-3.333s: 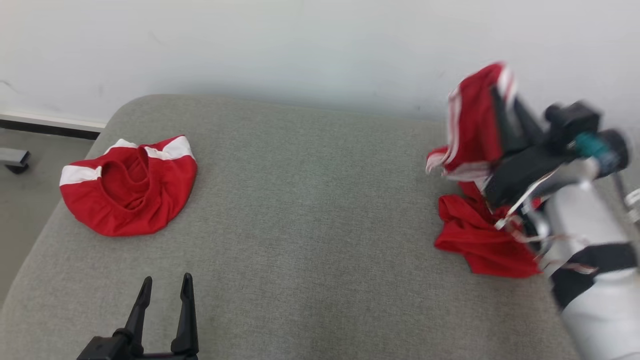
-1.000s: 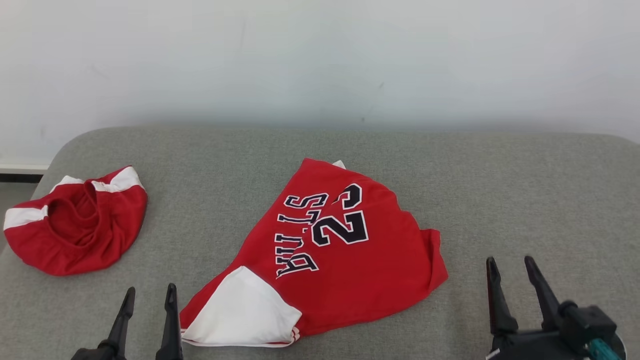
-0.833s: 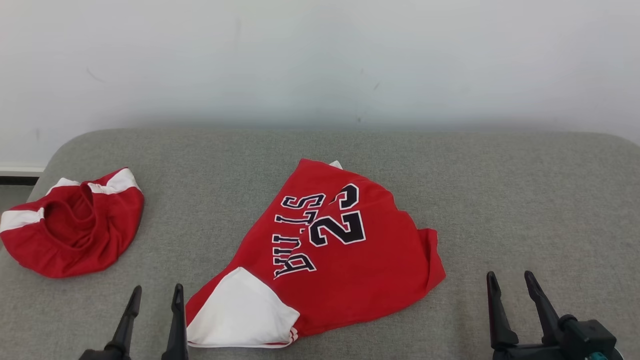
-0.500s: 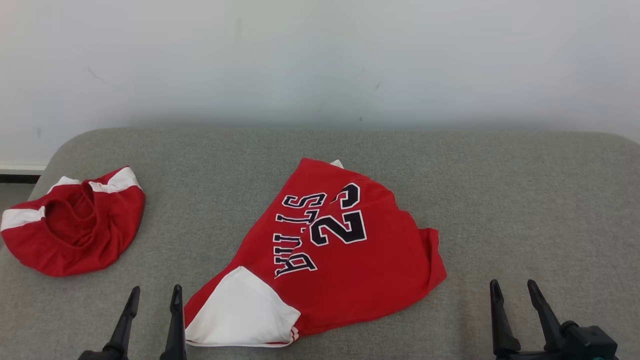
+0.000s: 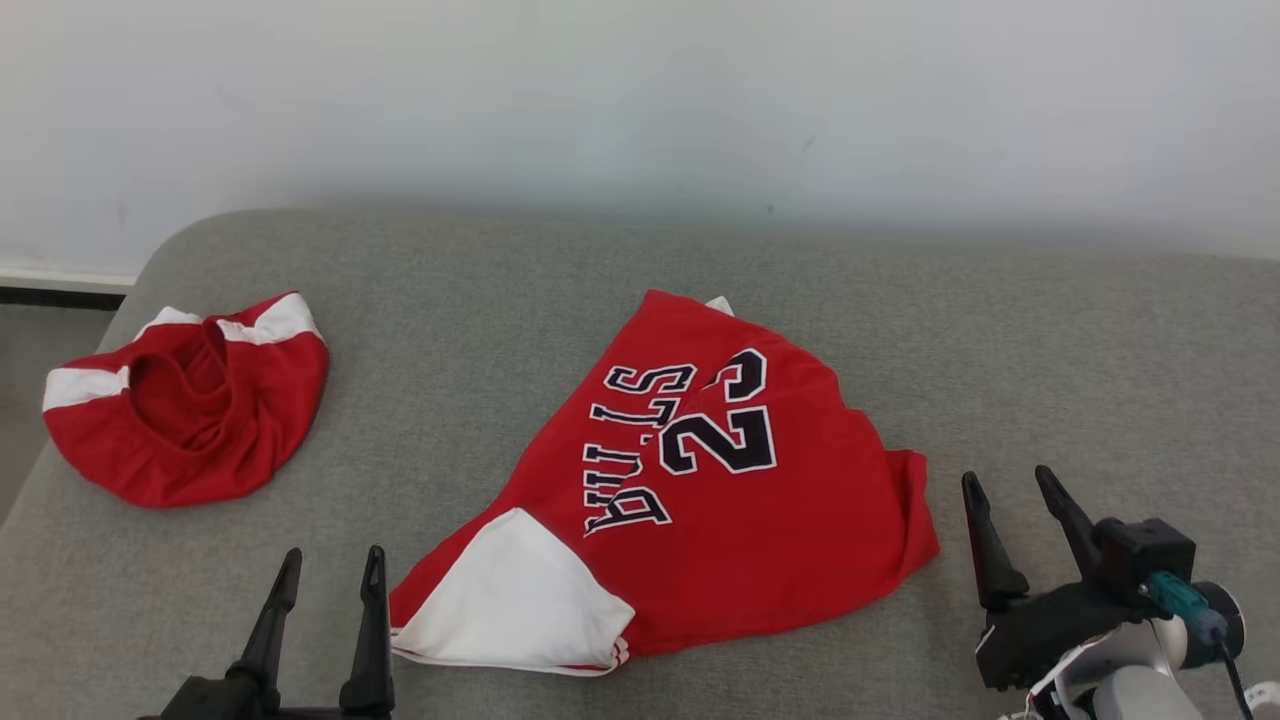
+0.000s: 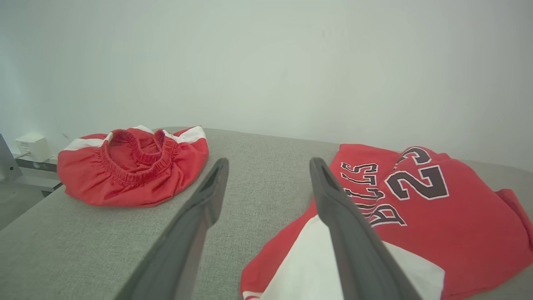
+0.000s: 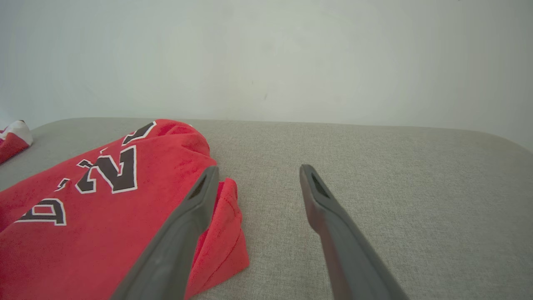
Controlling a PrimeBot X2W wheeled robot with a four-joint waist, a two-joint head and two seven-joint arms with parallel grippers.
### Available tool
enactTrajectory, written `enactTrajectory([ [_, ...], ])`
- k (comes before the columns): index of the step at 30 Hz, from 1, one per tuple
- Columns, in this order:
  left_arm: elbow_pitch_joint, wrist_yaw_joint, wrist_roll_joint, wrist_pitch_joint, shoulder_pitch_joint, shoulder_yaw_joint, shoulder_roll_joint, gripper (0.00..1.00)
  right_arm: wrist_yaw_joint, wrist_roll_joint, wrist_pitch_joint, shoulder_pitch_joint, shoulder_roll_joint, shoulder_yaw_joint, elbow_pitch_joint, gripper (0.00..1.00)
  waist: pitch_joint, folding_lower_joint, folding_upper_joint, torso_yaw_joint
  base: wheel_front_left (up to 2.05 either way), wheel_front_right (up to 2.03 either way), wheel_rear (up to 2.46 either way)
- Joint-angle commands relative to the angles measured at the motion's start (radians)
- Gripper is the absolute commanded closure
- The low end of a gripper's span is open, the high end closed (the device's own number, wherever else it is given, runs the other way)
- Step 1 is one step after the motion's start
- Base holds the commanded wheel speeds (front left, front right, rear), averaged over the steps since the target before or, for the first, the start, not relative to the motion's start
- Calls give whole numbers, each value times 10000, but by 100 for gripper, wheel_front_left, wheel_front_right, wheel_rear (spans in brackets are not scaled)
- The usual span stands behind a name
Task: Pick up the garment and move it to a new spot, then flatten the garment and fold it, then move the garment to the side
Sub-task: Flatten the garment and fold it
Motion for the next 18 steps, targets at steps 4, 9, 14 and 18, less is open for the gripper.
enactTrajectory([
  [4, 100, 11, -58, -34, -225, -38, -52, 0, -26, 187, 131, -826, -303, 237, 1081, 0, 425, 0, 0, 614, 0, 0, 0],
  [9, 175, 11, -127, -32, -343, -72, -77, 0, -26, 356, 104, -1499, -454, 548, 2479, 0, 610, 0, 0, 1000, 0, 0, 0],
  [14, 223, 11, -152, -34, -438, -102, -73, 0, -26, 639, 40, -1958, -498, 773, 3551, 100, 705, 0, 0, 1163, 0, 0, 0],
  [18, 237, 11, -111, -34, -424, -34, -117, 0, -26, 853, -419, -2322, -542, 871, 4110, 100, 688, 0, 0, 1129, 0, 0, 0],
])
